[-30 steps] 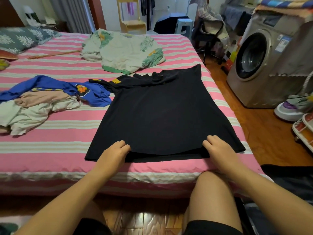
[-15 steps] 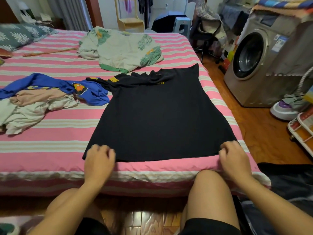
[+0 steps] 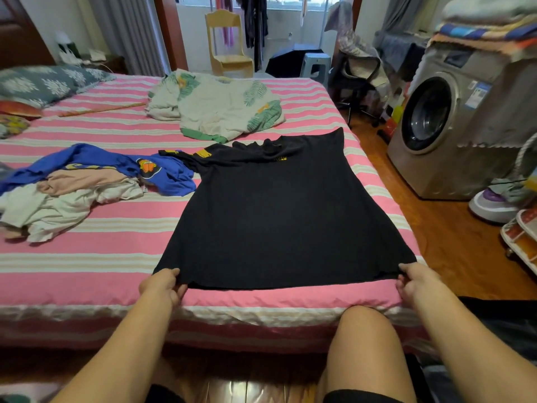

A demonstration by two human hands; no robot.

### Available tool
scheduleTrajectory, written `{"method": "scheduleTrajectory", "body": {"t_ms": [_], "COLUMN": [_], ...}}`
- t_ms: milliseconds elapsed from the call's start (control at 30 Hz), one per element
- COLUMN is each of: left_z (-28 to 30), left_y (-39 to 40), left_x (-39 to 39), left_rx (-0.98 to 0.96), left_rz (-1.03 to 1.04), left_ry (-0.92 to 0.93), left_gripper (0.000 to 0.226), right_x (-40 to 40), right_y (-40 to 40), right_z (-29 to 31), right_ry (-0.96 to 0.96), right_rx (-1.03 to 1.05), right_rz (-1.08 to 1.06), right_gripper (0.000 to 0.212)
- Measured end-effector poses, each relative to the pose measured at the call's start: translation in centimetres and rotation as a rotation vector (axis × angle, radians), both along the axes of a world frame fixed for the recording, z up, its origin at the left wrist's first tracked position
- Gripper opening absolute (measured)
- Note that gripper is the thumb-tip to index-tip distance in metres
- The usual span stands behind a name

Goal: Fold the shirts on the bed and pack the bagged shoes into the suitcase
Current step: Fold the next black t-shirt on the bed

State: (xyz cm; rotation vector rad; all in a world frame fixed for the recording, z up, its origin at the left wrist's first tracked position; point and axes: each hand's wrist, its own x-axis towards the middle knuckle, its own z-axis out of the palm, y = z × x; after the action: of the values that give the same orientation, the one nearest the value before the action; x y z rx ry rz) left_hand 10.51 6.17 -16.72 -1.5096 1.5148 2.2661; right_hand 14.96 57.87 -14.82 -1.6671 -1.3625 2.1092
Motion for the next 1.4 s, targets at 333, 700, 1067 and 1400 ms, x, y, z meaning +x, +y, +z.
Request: {"method": "scheduleTrajectory", "body": {"t_ms": [333, 700, 1067, 1400], "left_z": [1.5, 4.9, 5.4, 7.7], "left_y": [-1.0, -2.8, -5.0, -1.9], "left_x": [0.0, 2.2, 7.5, 4.1], "left_rx": [-0.162, -1.111, -1.540, -1.480], "left_rz": [0.229, -0.478, -1.433, -1.522], "left_ry": [0.099, 0.108, -0.386, -0.297], "left_gripper": [0.045, 0.017, 0.013, 0.040], "right_x": [1.5, 3.7, 9.4, 2.0], "right_y": [-4.0, -4.0, -2.2, -3.1], "right_z": [2.6, 5.9, 5.4, 10.6], "right_ry": [0.197, 0.042, -0.860, -0.874], "right_rx": [-0.033, 0.786, 1.184, 1.266], "right_rz": [-0.021, 0.047, 1.183, 1.370], "right_gripper": [0.048, 0.042, 0.006, 0.031]}}
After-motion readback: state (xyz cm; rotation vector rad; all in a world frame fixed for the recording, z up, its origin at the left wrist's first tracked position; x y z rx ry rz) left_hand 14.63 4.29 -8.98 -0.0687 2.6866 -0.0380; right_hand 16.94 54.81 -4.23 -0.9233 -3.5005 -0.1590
